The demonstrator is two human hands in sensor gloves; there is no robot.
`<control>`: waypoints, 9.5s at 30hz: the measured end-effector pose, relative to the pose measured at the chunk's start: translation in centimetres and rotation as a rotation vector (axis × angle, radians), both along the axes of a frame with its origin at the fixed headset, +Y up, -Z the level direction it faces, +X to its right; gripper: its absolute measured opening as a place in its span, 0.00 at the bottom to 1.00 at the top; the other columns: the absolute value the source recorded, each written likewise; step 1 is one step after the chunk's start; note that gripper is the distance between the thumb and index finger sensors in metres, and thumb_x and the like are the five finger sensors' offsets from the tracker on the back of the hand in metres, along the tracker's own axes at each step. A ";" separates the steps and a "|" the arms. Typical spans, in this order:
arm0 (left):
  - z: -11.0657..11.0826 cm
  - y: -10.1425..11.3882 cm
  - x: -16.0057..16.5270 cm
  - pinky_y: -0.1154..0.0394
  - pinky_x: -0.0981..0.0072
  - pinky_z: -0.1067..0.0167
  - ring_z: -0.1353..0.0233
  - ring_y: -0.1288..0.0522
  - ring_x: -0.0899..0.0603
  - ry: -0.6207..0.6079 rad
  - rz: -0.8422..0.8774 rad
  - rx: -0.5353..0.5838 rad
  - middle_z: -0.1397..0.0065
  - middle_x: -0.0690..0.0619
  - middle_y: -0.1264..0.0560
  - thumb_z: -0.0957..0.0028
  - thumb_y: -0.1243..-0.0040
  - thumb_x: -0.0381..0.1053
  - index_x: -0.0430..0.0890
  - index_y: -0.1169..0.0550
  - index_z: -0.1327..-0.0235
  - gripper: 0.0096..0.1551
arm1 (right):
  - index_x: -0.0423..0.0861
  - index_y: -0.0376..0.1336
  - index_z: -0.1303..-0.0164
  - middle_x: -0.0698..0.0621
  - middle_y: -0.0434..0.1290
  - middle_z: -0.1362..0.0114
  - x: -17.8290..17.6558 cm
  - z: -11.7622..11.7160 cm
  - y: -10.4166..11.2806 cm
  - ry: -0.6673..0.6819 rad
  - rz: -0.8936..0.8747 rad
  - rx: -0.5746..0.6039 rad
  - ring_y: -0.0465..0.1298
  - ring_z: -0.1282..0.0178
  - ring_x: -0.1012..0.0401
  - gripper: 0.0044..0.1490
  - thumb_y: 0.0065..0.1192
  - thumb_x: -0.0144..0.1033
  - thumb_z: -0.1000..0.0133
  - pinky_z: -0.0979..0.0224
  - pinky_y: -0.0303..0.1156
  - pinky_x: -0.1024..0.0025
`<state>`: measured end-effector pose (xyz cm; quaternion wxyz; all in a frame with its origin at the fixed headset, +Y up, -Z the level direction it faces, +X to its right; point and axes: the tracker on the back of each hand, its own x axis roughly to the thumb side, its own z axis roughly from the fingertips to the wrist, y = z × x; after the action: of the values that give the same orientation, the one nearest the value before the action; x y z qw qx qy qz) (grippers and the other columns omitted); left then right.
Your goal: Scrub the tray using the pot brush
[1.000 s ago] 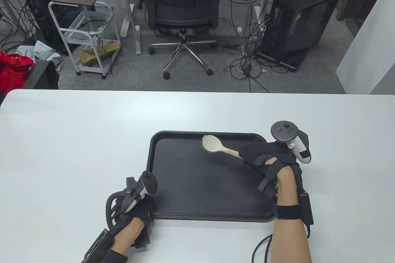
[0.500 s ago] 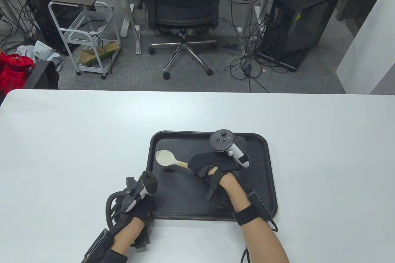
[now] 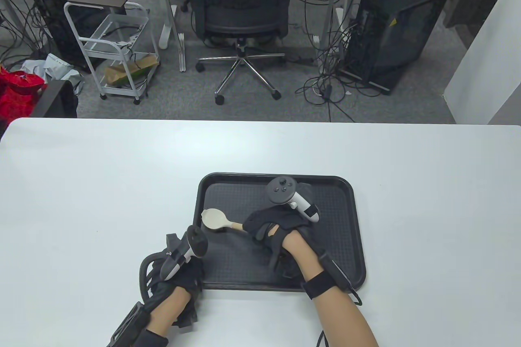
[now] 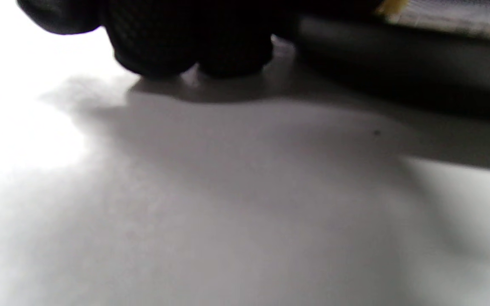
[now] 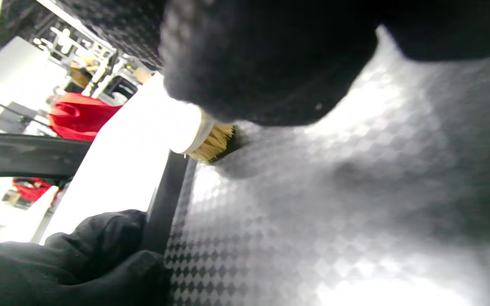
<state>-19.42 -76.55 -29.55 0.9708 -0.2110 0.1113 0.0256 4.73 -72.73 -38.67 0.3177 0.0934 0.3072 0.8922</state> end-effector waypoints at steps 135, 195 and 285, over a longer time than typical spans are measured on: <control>-0.1 -0.1 0.0 0.26 0.45 0.46 0.50 0.21 0.45 0.005 -0.004 -0.004 0.46 0.54 0.25 0.52 0.43 0.59 0.37 0.39 0.34 0.41 | 0.37 0.75 0.43 0.39 0.84 0.60 28.4 5.2 1.8 -0.492 0.068 -0.127 0.81 0.83 0.51 0.31 0.77 0.42 0.51 0.70 0.77 0.51; -0.1 -0.1 0.1 0.26 0.45 0.46 0.50 0.21 0.45 0.006 -0.006 -0.001 0.46 0.53 0.25 0.52 0.44 0.59 0.37 0.39 0.33 0.40 | 0.38 0.71 0.40 0.44 0.83 0.59 6.3 4.4 0.3 -0.013 0.095 -0.027 0.82 0.83 0.57 0.32 0.69 0.48 0.46 0.73 0.79 0.57; -0.1 -0.1 0.0 0.26 0.45 0.46 0.50 0.21 0.45 0.005 -0.005 -0.002 0.46 0.53 0.25 0.52 0.44 0.59 0.37 0.39 0.34 0.40 | 0.40 0.72 0.41 0.44 0.83 0.60 4.8 6.0 0.2 0.134 0.088 -0.090 0.83 0.82 0.57 0.31 0.70 0.48 0.46 0.72 0.80 0.58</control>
<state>-19.39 -76.66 -29.64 0.9703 -0.2117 0.1144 0.0237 9.49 -72.55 -32.62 0.2609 0.1248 0.3714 0.8823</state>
